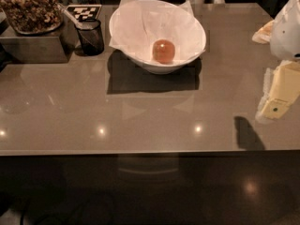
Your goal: Pick apple from white bowl
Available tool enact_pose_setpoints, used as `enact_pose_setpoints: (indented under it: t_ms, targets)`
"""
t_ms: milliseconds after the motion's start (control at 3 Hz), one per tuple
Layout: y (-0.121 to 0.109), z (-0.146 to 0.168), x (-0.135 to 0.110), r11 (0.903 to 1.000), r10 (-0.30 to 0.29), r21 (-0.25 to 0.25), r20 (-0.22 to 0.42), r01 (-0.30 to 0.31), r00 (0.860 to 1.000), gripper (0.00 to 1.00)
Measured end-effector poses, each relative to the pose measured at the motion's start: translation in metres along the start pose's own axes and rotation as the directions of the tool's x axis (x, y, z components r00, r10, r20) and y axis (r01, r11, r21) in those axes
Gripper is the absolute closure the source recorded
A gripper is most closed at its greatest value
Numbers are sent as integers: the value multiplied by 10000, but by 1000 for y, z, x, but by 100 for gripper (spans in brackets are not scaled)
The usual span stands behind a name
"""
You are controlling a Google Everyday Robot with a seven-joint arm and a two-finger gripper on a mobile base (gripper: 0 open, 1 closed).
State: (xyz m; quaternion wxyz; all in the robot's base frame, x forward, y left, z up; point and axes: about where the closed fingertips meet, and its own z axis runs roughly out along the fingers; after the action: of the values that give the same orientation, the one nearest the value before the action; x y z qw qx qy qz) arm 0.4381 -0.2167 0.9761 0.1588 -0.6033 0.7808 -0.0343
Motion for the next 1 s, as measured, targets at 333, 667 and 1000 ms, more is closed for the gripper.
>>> enact_pose_setpoints:
  t_ms: [333, 667, 1000]
  targets:
    - [0, 0, 0, 10000, 0, 0, 0, 0, 10000, 0]
    - [-5, -2, 0, 9994, 236, 237, 131, -239, 9996, 0]
    - [-28, -7, 12, 9840, 1511, 806, 968, -1590, 9838, 0]
